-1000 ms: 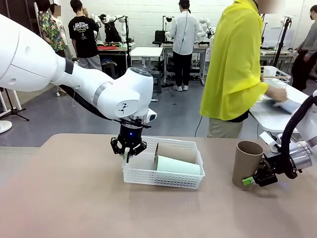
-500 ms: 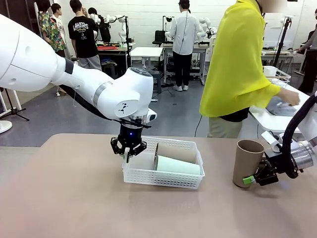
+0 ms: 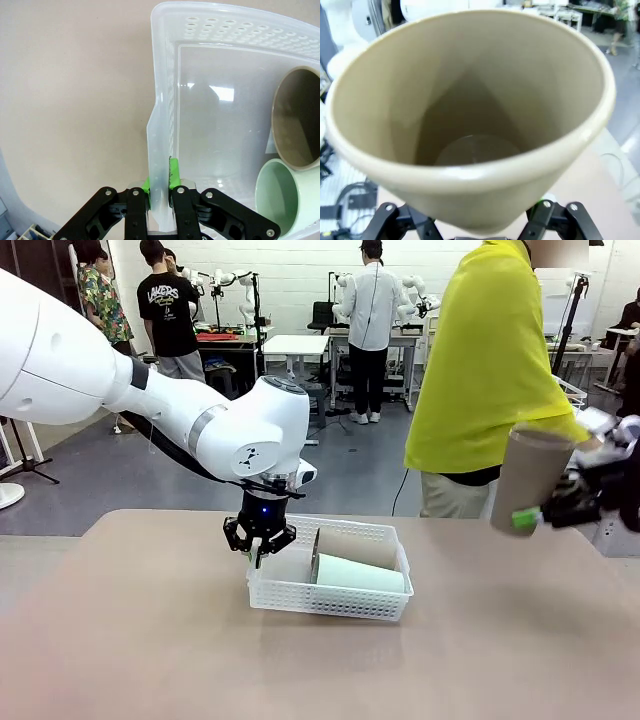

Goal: Clean and organize the cups into the basket.
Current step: Pick up the Reusable plastic cup from the right side of the table and stack it inside the Organizing basket in the center of the table.

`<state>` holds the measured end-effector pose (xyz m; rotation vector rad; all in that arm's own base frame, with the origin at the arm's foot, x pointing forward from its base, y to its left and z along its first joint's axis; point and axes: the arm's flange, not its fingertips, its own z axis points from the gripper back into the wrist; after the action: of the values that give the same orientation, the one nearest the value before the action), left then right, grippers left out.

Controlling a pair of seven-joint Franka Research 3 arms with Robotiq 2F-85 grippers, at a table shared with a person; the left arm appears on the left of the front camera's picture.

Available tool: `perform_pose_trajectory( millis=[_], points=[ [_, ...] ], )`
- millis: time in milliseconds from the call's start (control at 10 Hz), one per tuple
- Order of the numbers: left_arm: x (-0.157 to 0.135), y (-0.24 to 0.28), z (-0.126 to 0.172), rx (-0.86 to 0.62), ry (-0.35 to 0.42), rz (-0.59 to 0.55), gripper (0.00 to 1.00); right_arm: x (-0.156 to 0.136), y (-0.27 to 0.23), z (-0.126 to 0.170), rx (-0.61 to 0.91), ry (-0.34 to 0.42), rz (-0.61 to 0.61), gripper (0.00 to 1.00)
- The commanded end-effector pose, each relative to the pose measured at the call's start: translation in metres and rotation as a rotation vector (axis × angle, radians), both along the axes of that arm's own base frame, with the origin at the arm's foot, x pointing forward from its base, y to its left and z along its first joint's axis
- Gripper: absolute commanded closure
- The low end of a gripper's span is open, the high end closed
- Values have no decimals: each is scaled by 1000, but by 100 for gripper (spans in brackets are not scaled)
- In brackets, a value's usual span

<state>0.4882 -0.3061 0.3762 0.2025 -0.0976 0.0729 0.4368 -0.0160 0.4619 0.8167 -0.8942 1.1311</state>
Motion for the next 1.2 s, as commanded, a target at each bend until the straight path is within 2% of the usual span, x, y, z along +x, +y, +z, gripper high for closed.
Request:
perform_pose_trajectory(
  millis=[0,100,200,600,700,900,1100],
  points=[
    [-1,1,-2,6,3,-3,100,-11,4,17,-37,20,-67,23],
    [-1,1,-2,6,3,-3,100,-15,3,19,-64,16,-90,23],
    [-1,1,-2,6,3,-3,100,-8,0,26,-7,-6,-32,23],
    [-1,1,-2,6,3,-3,100,-8,0,26,-7,-6,-32,23],
    [-1,1,-2,6,3,-3,100,-9,0,27,-19,8,-52,21],
    [-1,1,-2,6,3,-3,100,9,79,55,-222,51,91,21],
    [-1,1,-2,6,3,-3,100,24,145,57,-458,153,202,21]
  ],
)
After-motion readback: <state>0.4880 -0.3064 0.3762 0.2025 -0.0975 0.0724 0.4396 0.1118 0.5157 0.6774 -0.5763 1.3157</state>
